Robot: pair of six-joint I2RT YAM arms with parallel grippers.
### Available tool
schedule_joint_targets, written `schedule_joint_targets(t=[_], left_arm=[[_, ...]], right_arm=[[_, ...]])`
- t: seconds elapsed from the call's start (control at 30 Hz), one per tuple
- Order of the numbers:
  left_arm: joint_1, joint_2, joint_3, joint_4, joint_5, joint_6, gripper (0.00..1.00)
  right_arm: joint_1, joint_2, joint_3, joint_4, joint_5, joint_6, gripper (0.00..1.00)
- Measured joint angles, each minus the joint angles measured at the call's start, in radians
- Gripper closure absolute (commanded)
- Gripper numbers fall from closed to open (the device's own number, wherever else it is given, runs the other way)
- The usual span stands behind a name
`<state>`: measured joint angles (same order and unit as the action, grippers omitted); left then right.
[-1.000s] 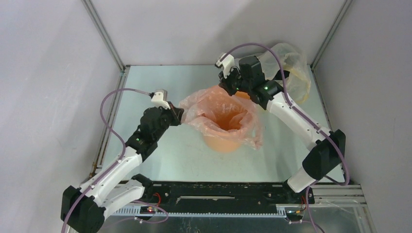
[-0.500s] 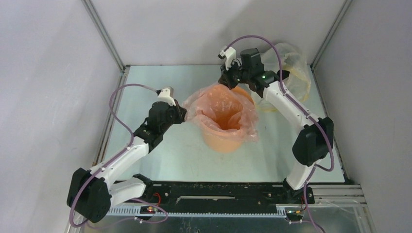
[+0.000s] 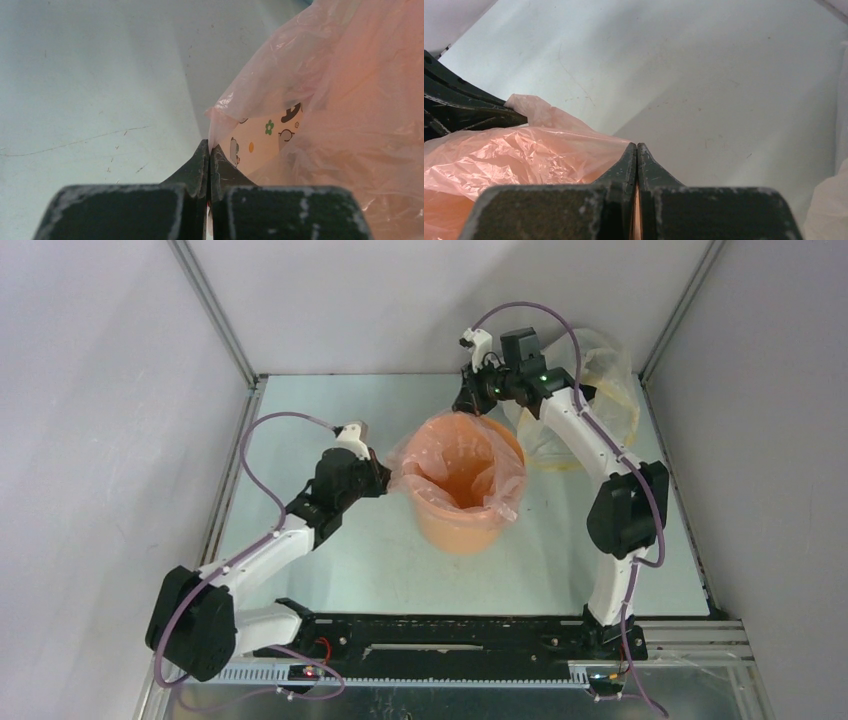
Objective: Put the trash bags into the trash bin
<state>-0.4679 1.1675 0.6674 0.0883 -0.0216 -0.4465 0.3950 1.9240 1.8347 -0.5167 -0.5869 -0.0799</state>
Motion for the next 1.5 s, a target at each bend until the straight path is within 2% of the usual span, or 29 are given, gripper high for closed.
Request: schedule_joint_targets(t=[0.03,0.07,0.23,0.27,0.33,0.5,0.67,0.87,0.9,1.1,1.3,1.4,1.5], left_arm=[[0.000,0.006,0.000,0.005,0.002,0.000,1.00],[0.000,0.011,-0.001,0.008,0.005,-0.001,1.00],[0.000,0.027,-0.001,0.016,0.026,-0.002,1.00],[0.000,0.027,-0.001,0.016,0.028,-0.002,1.00],[0.000,0.027,-0.001,0.017,0.030,-0.002,1.00],[0.000,0.027,-0.001,0.017,0.030,-0.001,1.00],[0.000,0.027,-0.001,0.017,0.030,-0.001,1.00],[0.000,0.027,-0.001,0.017,0.030,-0.001,1.00],[0.000,0.027,-0.001,0.017,0.030,0.000,1.00],[0.000,0.027,-0.001,0.016,0.030,0.001,1.00],[0.000,0.027,-0.001,0.015,0.029,0.002,1.00],[0.000,0.027,-0.001,0.014,0.029,0.002,1.00],[0.000,0.027,-0.001,0.014,0.029,0.002,1.00]], right_arm=[[-0.001,0.000,0.008,-0.018,0.003,0.003,0.94],[-0.003,0.000,0.016,-0.036,0.009,0.004,0.82],[-0.005,-0.019,0.043,-0.103,0.062,0.020,0.39],[-0.006,-0.031,0.043,-0.114,0.072,0.026,0.35],[-0.007,-0.065,0.043,-0.141,0.098,0.026,0.32],[0.007,-0.190,0.043,-0.193,0.190,0.011,0.36],[0.084,-0.315,0.026,-0.239,0.307,-0.027,0.35],[0.153,-0.349,-0.047,-0.298,0.436,-0.061,0.37],[0.159,-0.347,-0.064,-0.312,0.460,-0.064,0.39],[0.175,-0.323,-0.100,-0.370,0.553,-0.074,0.72],[0.145,-0.322,-0.105,-0.377,0.583,-0.056,0.79],[0.097,-0.330,-0.126,-0.360,0.545,-0.035,0.88],[0.036,-0.338,-0.153,-0.342,0.487,-0.002,0.90]])
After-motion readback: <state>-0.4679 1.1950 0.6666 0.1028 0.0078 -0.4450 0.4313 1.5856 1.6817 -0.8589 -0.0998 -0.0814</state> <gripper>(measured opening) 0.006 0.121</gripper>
